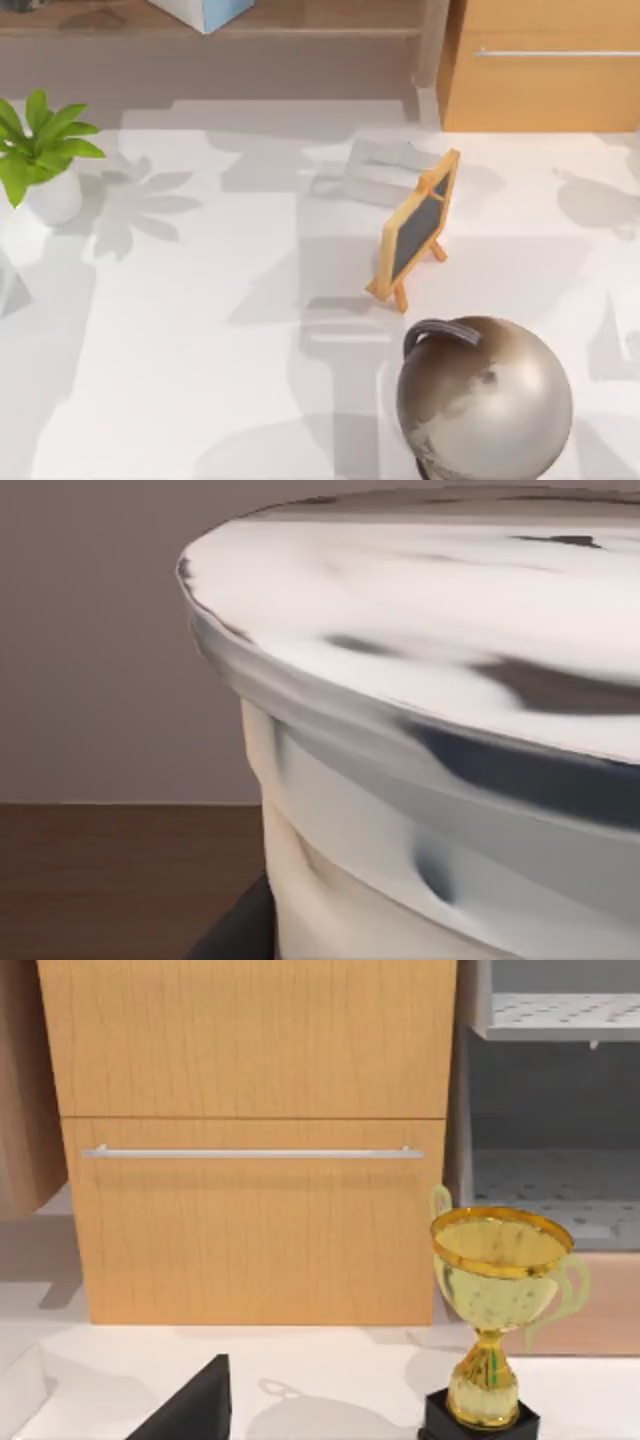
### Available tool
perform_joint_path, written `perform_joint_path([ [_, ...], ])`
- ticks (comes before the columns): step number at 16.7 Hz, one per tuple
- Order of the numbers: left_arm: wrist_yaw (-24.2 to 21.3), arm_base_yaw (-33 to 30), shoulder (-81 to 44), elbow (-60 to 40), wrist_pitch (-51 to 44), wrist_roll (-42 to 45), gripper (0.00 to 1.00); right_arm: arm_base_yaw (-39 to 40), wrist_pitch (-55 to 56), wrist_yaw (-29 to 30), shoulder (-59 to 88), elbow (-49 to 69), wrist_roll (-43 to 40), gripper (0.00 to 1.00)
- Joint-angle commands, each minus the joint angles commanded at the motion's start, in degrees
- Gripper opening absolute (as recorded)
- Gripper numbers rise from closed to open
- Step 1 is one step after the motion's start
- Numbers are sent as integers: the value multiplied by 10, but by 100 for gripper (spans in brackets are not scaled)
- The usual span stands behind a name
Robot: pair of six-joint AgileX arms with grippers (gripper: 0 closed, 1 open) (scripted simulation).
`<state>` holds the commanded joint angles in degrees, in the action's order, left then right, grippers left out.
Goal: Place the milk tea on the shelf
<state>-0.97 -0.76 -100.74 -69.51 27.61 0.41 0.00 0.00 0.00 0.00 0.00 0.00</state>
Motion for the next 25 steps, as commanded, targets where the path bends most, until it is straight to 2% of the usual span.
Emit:
perform_joint_path([
  [17,-2,0,-104,-64,40,0,0,0,0,0,0,0,0,100],
  [25,-2,0,-104,-64,40,0,60,0,0,0,0,0,0,100],
])
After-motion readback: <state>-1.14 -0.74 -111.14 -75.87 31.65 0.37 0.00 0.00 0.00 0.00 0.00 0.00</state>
